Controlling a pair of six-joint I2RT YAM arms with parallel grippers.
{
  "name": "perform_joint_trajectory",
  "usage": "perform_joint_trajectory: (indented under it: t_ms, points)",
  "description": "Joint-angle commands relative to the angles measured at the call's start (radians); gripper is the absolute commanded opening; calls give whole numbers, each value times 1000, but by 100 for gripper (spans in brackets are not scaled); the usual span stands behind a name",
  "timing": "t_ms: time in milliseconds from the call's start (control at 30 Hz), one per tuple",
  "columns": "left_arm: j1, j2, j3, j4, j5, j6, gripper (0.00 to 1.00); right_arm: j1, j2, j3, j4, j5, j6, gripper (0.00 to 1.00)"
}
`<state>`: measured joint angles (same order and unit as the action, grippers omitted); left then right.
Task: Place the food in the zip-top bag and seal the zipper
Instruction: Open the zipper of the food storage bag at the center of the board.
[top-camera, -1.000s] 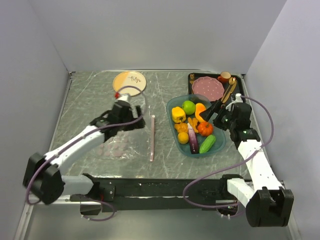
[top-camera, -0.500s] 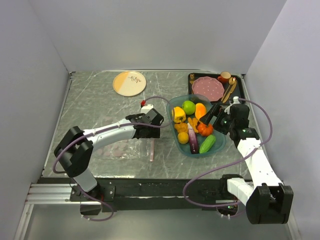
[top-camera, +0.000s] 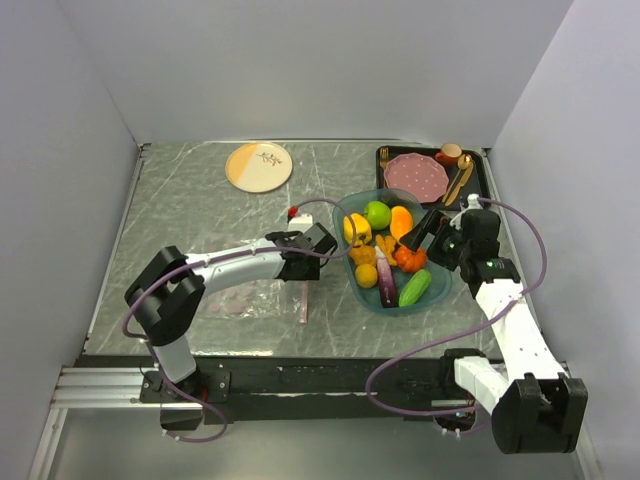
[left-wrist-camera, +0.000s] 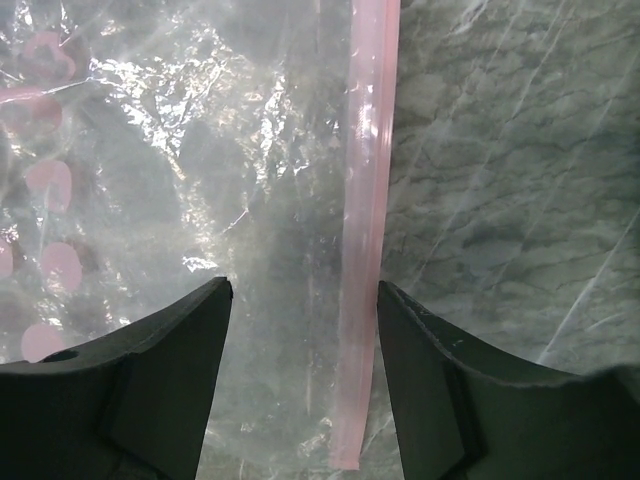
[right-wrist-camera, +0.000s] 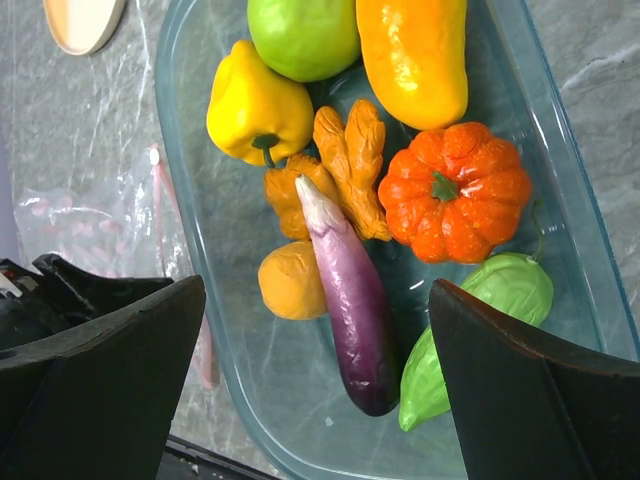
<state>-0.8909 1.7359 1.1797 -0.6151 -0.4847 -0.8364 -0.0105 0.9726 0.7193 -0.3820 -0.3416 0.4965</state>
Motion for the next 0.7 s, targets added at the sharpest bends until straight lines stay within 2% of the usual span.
perform_joint_trajectory:
  t_ms: [0, 100, 200, 233, 400, 567, 633, 667]
  points:
    - [-13, 20, 63, 0, -26, -20, 66, 6, -11, 14, 8, -5, -7, 100]
    - [-19, 54, 115, -23, -28, -20, 65, 6, -9, 9, 9, 0, -7, 100]
    - [-29, 88, 142, -37, -46, -30, 61, 6, -11, 3, 17, -4, -1, 100]
    - [-32, 93, 143, -46, -66, -35, 57, 6, -8, 3, 17, -7, 1, 100]
    - [-33, 106, 136, -67, -86, -52, 54, 6, -12, 11, 8, -8, 1, 100]
    - [-34, 106, 124, -80, -89, -72, 45, 4, -25, 9, 3, -4, 2, 100]
    - [-33, 116, 126, -78, -84, -67, 33, 6, -28, 3, 9, -4, 7, 100]
    - [-36, 129, 132, -93, -89, -73, 32, 6, -29, 0, 12, -5, 8, 100]
